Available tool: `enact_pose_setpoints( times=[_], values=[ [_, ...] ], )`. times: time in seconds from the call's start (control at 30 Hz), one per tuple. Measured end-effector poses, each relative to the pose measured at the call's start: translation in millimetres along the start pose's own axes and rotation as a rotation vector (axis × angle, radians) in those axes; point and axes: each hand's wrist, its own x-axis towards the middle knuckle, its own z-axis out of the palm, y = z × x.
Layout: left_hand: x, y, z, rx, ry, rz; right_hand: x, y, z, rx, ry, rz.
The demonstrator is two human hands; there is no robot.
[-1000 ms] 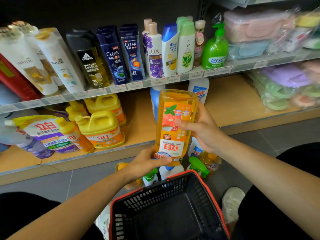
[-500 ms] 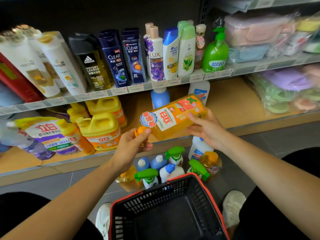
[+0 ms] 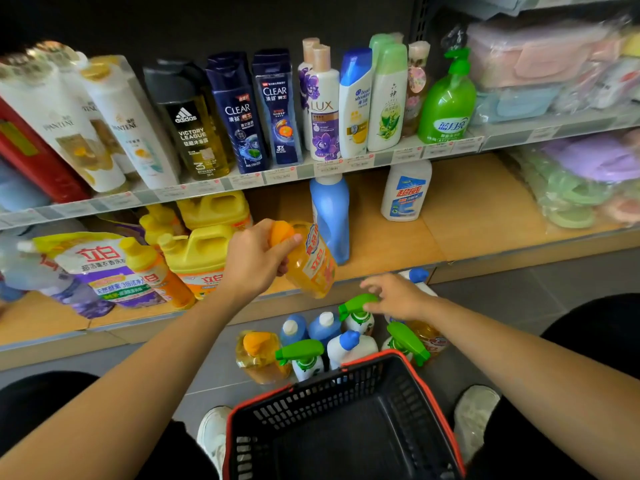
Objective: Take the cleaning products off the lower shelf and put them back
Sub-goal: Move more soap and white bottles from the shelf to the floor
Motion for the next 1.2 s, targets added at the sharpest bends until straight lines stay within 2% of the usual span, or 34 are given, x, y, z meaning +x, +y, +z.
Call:
enact_pose_setpoints(
  times=[0.1, 0.17, 0.4, 0.6, 0.77, 0.9, 1.03, 1.2],
  values=[
    [11.0, -2.3, -1.6, 0.161, 0.023, 0.008, 5.7, 7.6, 14.7, -0.237, -0.085, -0.031],
    [19.2, -4.6, -2.8, 0.225, 0.038, 0.007, 11.3, 11.7, 21.4, -0.297, -0.113, -0.032],
    [50.5, -18.6, -2.0, 0.247, 0.021, -0.035, 31.2, 21.4, 33.1, -0.335, -0.028, -0.033],
    [81.8, -45.0, 8.2, 0.333, -0.093, 0.008, 43.8, 26.2, 37.4, -0.324, 0.005, -0.032],
    [84.0, -75.7, 27.9, 0.125, 0.116, -0.06, 50.3, 29.0, 40.7, -0.307, 0.005, -0.019],
    [67.2, -88.3, 53.0, 0.183, 0.247, -0.1, 52.4, 27.9, 41.1, -0.307, -0.002, -0.011],
    [54.9, -100.0, 73.3, 0.207, 0.172, -0.128, 52.3, 24.8, 40.9, -0.335, -0.005, 0.003],
    [60.8, -110.7, 70.4, 0.145, 0.225, -0.148, 48.8, 24.3, 39.2, -0.318, 0.002, -0.002]
  ],
)
